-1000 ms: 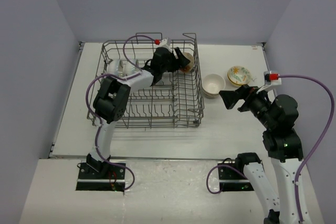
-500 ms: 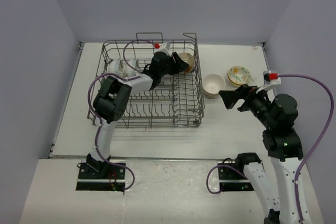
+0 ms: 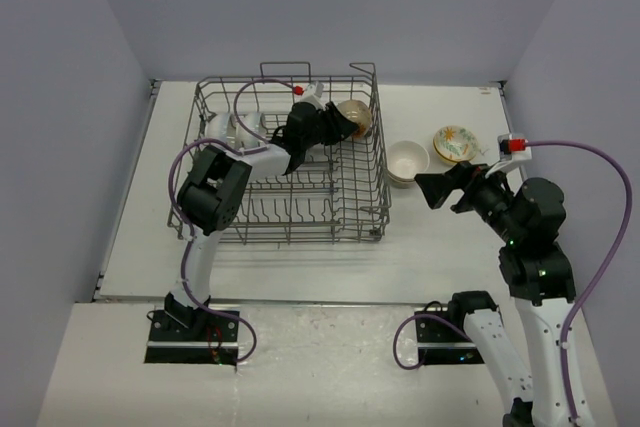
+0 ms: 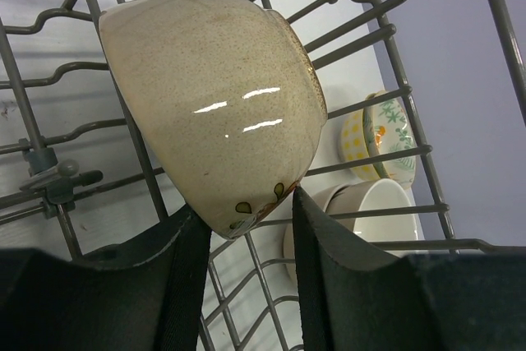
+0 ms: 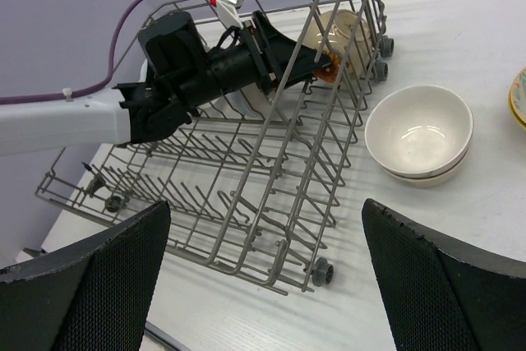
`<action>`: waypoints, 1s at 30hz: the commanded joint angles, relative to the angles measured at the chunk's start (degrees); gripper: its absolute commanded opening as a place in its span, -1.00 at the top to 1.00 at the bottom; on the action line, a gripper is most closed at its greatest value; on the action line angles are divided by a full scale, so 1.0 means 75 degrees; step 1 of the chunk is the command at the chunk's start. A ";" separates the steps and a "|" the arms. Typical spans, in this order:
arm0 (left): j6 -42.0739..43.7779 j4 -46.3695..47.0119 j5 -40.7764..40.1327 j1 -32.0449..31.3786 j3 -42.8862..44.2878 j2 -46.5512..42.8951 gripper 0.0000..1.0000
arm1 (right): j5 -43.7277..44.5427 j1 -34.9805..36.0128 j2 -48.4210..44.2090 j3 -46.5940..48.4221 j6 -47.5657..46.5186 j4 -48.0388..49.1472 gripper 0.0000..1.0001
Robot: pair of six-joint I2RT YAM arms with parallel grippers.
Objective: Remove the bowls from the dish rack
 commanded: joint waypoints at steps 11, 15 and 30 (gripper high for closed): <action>0.0485 0.2353 -0.0183 -0.0093 -0.0546 -0.0902 0.60 | -0.0258 -0.0004 0.0031 -0.0093 -0.0149 0.0291 -0.98; 0.0661 0.2434 -0.0336 -0.0093 -0.0640 -0.1137 0.64 | -0.0281 0.0008 0.0031 -0.0093 -0.0149 0.0303 -0.98; 0.0614 0.1297 -0.0382 -0.0082 0.0170 -0.0222 0.39 | -0.0222 0.0043 0.0031 -0.0128 -0.0184 0.0291 -0.98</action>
